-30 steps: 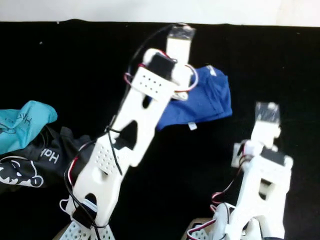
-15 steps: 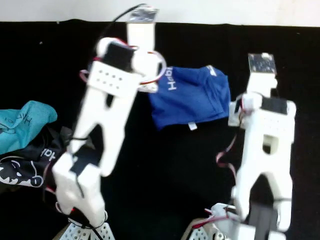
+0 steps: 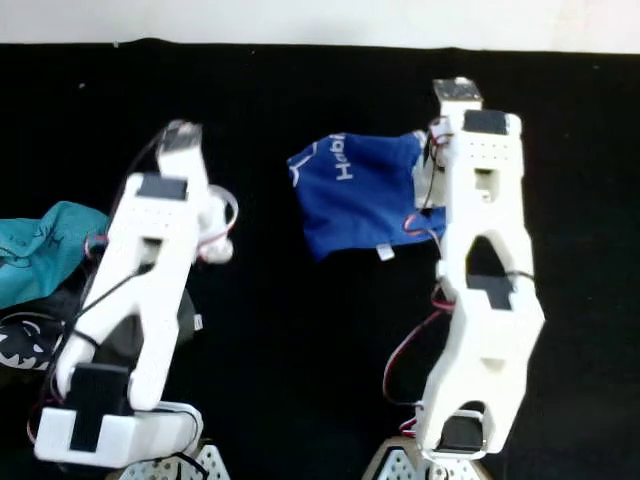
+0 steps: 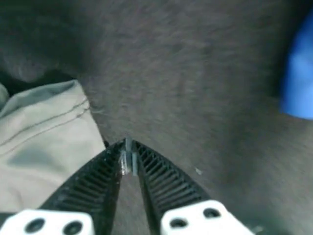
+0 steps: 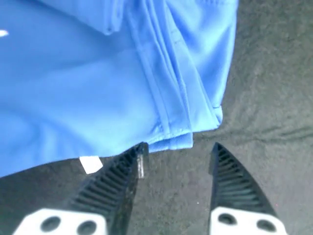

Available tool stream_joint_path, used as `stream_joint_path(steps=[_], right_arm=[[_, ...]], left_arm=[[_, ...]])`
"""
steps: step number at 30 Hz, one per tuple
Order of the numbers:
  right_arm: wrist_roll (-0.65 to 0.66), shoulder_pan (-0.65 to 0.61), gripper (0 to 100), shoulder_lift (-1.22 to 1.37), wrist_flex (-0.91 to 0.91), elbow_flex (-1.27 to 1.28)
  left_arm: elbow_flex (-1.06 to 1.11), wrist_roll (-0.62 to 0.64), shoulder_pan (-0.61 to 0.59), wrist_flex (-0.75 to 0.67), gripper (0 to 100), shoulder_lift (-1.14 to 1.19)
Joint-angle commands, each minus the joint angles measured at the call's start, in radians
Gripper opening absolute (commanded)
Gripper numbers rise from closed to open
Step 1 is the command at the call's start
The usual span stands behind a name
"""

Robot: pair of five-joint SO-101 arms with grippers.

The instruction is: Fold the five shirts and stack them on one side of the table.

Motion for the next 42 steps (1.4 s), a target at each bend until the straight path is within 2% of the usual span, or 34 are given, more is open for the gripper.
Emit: stream_joint_path(steps=[1,9,13,17,24,30,36,42], right_arm=[[-0.011,-0.012,20.1,0.09,0.051,-0.17],[-0.006,-0.042,20.0,0.295,0.131,-0.387],[-0.006,-0.05,11.5,0.364,0.133,-0.469],[-0.006,-0.038,0.5,0.387,0.14,-0.55],[-0.005,-0.015,0.5,0.389,0.209,-0.716],[0.115,0.077,0.5,0.387,0.209,-0.828],[0.138,0.171,0.5,0.397,0.211,-0.773],[0.201,0.166,2.2,0.397,0.205,-0.693]], left_arm=[[0.162,0.0,-0.048,-0.155,1,-0.051],[0.343,0.002,-0.07,-0.359,1,-0.051],[0.42,0.005,-0.067,-0.45,1,-0.059],[0.421,0.005,-0.065,-0.453,1,-0.059],[0.421,0.003,-0.068,-0.456,1,-0.058],[0.42,0.003,-0.068,-0.456,1,-0.056],[0.42,0.003,-0.068,-0.456,1,-0.056],[0.42,0.003,-0.068,-0.457,1,-0.054]])
